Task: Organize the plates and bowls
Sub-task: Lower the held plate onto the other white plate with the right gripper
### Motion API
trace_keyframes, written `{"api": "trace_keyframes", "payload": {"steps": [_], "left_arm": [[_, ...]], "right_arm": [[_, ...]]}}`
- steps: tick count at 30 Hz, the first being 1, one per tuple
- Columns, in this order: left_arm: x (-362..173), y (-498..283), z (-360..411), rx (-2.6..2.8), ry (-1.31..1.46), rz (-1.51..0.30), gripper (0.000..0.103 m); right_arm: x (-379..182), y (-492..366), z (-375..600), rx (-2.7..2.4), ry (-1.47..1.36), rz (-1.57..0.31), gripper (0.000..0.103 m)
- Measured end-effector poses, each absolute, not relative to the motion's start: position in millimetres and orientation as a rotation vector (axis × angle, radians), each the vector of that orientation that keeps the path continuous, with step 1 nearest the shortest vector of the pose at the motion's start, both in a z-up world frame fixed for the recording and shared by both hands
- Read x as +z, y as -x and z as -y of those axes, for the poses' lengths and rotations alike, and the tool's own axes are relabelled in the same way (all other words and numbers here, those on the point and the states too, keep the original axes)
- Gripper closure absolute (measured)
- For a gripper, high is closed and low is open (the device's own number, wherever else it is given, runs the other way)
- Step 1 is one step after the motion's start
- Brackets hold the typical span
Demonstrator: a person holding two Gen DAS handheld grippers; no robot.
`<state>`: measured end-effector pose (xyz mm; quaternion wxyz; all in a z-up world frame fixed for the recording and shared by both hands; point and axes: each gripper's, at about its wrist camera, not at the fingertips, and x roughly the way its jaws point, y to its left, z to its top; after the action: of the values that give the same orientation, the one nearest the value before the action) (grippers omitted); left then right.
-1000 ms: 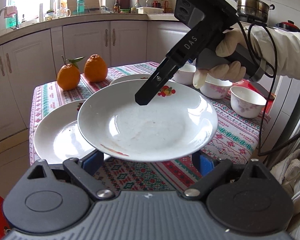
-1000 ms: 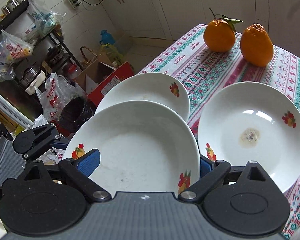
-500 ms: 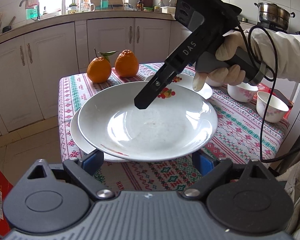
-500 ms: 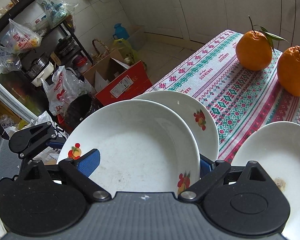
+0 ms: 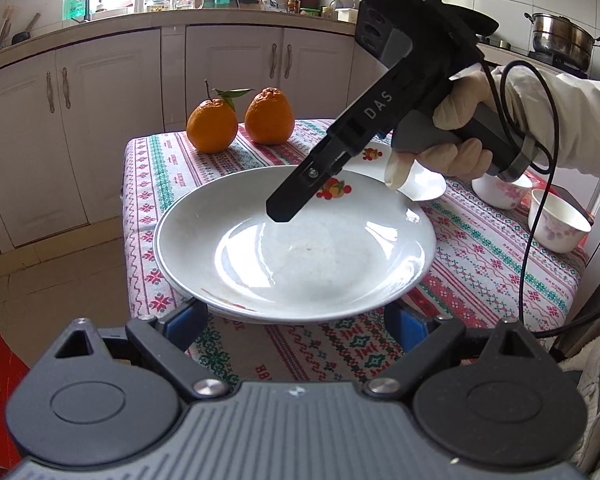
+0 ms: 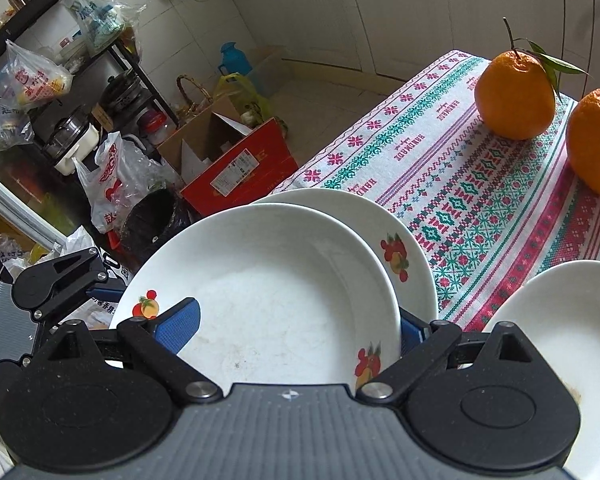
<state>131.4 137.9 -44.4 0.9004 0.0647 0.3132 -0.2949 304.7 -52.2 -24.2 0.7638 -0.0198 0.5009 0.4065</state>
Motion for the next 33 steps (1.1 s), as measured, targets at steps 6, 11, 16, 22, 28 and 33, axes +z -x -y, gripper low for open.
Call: {"api": "trace_keyframes", "payload": {"steps": [6,11,16,22,28,33], "left_arm": [[-46.1,-137.2,-139.7,-0.607,-0.130,-0.654,0.008],[-47.8,-140.1,-142.6,-0.599,-0.116,-0.661,0.008],[-49.6,-144.0,-142.4,-0.598,-0.119,-0.663,0.008],[-51.4,-145.1,-143.0,-0.598,-0.120,-0.661,0.008],[-52.9,-146.9,-143.3,-0.596,-0.113,-0.663,0.008],[-54.5,-146.5,-142.3,-0.590,-0.120,-0.657,0.008]], "right_arm": [[-28.5,-307.8,51.6,0.874,0.045,-1.097,0.004],[-30.9,-308.5,53.0,0.863,0.052,-1.101,0.004],[-30.5,-307.4,56.8,0.856,0.042,-1.103,0.004],[-26.0,-303.1,60.8,0.849,0.040,-1.097,0.004],[-18.4,-295.5,67.0,0.840,0.031,-1.083,0.004],[-15.3,-286.8,70.5,0.822,0.041,-1.079,0.004]]}}
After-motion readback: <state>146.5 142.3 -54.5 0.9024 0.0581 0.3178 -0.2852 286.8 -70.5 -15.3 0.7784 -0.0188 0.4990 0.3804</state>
